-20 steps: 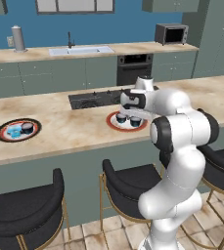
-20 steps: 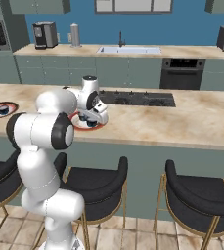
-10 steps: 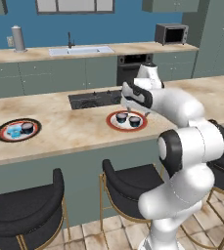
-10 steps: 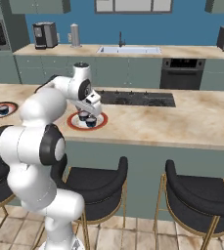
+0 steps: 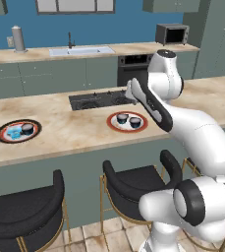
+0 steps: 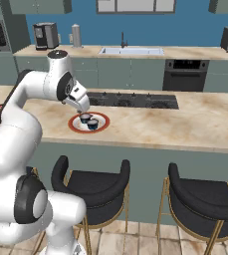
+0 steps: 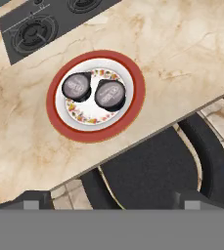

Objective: Place two yogurt containers on each plate.

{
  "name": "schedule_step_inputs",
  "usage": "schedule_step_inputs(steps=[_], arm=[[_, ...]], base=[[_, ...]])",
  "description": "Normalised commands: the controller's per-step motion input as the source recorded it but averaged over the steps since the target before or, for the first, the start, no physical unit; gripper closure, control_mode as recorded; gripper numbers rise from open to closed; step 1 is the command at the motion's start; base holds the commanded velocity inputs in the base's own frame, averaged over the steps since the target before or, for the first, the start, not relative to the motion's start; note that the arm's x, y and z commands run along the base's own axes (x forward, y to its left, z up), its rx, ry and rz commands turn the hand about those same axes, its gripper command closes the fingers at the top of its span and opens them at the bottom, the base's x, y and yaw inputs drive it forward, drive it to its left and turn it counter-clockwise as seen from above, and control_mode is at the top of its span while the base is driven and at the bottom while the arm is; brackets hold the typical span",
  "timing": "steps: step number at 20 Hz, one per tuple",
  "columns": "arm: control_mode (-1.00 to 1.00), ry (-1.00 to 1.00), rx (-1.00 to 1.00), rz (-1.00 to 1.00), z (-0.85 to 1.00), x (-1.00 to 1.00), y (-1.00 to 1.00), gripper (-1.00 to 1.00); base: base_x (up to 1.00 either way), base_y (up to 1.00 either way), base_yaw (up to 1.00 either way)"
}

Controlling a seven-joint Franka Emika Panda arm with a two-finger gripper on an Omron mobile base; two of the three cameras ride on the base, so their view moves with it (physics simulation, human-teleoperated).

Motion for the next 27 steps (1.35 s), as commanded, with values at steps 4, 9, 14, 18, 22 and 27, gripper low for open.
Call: schedule_step_inputs(steps=[4,9,14,18,22,27], arm=[[-1.0,-0.2,-0.01,0.13,0.66,-1.0,0.01,-1.0],[-1.0,-0.48,0.0,0.22,0.01,-1.0,0.0,-1.0],[-1.0,-0.65,0.0,0.17,0.0,-1.0,0.03,-1.0],[-1.0,-0.57,0.0,0.12,0.06,-1.0,0.04,-1.0],[-1.0,-0.45,0.0,0.03,0.8,-0.94,0.0,-1.0],[-1.0,-0.22,0.0,0.0,0.87,-0.8,0.0,-1.0]], base=[[0.0,0.0,0.0],[0.0,0.0,0.0],[0.0,0.0,0.0],[0.0,0.0,0.0],[0.0,0.0,0.0],[0.0,0.0,0.0]])
